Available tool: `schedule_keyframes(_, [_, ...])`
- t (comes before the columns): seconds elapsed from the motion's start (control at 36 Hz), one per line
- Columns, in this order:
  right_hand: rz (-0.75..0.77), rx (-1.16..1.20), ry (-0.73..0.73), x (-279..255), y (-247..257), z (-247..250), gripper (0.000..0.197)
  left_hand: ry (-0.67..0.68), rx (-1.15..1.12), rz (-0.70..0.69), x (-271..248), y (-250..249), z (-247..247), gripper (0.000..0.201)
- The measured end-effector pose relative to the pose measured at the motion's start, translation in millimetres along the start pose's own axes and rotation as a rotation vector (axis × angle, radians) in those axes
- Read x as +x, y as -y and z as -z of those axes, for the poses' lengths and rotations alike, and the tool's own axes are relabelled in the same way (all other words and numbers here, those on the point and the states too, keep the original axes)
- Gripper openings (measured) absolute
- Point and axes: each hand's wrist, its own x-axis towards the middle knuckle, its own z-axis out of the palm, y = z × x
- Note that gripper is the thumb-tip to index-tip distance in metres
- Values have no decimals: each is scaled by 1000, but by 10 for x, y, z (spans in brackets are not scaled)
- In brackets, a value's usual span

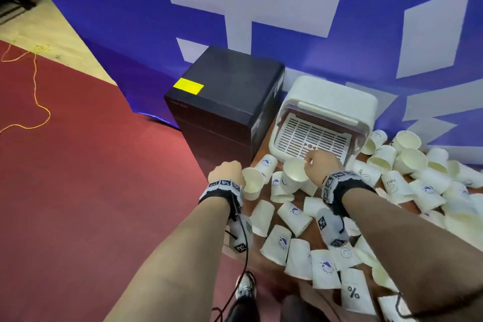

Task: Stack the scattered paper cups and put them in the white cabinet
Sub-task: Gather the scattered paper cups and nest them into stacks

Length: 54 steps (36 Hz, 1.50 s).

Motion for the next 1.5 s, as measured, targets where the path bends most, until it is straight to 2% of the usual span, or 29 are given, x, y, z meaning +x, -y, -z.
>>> schedule_keyframes(0.25, [-38, 122, 6, 114, 124, -221, 26, 114, -32, -28, 207, -7, -226, 29])
schedule_keyframes(0.56, [-77, 265, -15, 337, 131, -328, 23, 128, -69, -7, 409, 92, -361, 29])
schedule_keyframes(0.69, [-48, 315, -18, 393, 248, -379, 21, 153, -120, -3, 434, 141, -423, 25])
schedule_keyframes(0.94, [53, 295, 80, 405, 552, -522, 22, 173, -201, 29, 459, 167, -412, 27])
schedule_keyframes(1.11, [43, 295, 176, 410, 639, -602, 17, 179, -212, 20, 454, 214, -438, 26])
schedule_keyframes(1.33, [44, 216, 212, 353, 562, -525, 21, 102, -178, 30, 485, 226, -416, 26])
schedule_keyframes(1.5, [7, 181, 156, 264, 308, -358, 21, 13, -160, -4, 472, 74, -277, 28])
